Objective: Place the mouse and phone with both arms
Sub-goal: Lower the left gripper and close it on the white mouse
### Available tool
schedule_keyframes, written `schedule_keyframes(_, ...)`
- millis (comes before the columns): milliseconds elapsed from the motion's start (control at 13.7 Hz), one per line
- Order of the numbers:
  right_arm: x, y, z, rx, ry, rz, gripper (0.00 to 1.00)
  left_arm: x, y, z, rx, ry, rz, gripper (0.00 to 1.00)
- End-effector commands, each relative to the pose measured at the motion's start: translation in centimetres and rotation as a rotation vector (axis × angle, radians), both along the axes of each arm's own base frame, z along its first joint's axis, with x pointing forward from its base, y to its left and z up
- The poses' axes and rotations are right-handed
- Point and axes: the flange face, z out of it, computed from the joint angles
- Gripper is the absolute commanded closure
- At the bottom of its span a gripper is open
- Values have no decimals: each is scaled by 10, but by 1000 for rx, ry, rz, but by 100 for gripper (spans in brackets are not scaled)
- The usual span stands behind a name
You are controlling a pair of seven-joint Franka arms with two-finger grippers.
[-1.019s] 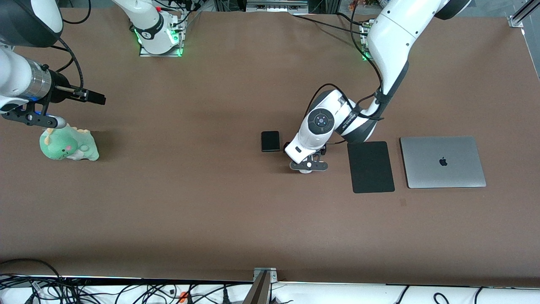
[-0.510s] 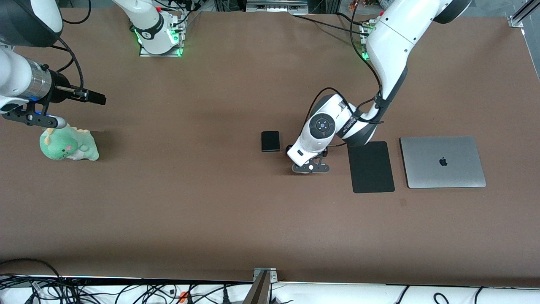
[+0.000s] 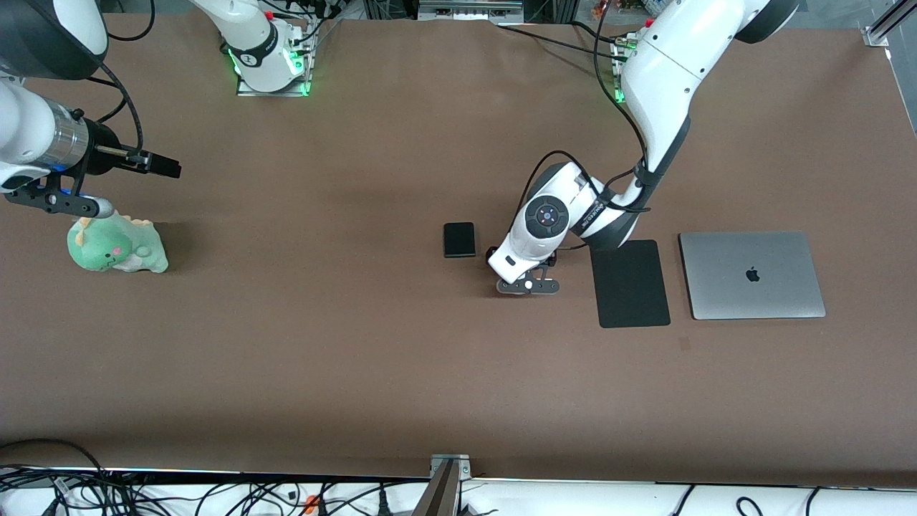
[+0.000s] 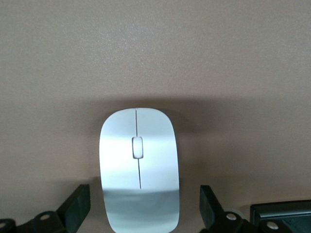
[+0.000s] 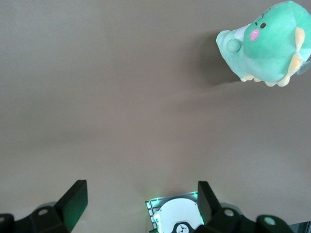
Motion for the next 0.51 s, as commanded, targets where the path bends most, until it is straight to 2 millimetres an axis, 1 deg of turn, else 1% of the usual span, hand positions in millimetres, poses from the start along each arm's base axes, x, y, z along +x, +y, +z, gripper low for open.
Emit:
schedule_keyframes(0,-2,3,6,19,-11,0,0,3,-1,1,10,-24,-18,29)
schedule_keyframes(218,-1,3,6,20,-14,0,0,5,1,1,11,-23,-15,45)
schedule_keyframes(291,-1,3,6,20,-15,0,0,5,2,2,12,-21,-13,47)
schedule_keyframes(364,-1,3,6,18,-16,0,0,9,8,6,15,-21,-1,48)
schedule_keyframes(437,-1,3,6,19,-16,2,0,10,15,18,30,-14,4,48)
